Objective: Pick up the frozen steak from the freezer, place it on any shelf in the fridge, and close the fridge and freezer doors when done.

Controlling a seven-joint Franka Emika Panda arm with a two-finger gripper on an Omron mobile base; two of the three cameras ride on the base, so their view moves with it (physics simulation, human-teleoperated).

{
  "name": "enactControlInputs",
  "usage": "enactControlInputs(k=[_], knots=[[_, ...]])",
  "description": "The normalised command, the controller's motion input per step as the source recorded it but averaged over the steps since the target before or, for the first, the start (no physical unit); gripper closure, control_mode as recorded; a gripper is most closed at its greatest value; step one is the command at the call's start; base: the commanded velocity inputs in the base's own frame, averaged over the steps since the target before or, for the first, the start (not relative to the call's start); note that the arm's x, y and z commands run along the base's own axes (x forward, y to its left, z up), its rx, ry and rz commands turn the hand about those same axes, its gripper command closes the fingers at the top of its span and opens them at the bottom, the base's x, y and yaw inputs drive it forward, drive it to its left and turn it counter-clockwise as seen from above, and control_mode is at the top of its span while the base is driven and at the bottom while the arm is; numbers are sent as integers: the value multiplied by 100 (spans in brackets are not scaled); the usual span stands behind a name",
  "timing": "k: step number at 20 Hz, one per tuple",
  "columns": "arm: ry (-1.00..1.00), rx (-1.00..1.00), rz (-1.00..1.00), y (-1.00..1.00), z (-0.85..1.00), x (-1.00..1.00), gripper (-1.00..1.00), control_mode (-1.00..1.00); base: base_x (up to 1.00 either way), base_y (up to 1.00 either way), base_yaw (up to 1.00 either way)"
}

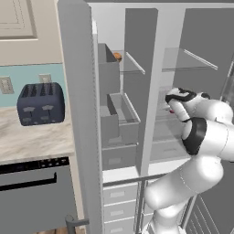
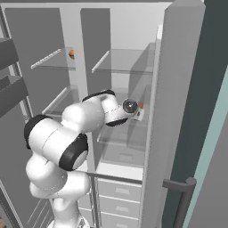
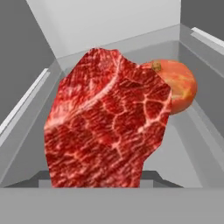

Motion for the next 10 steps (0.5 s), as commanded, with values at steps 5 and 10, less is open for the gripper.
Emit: enactControlInputs(k=[5, 10], knots=[[3, 0, 5, -13, -1, 53, 100, -100, 0, 0, 0], [6, 0, 3, -1, -17, 68, 100, -100, 0, 0, 0]])
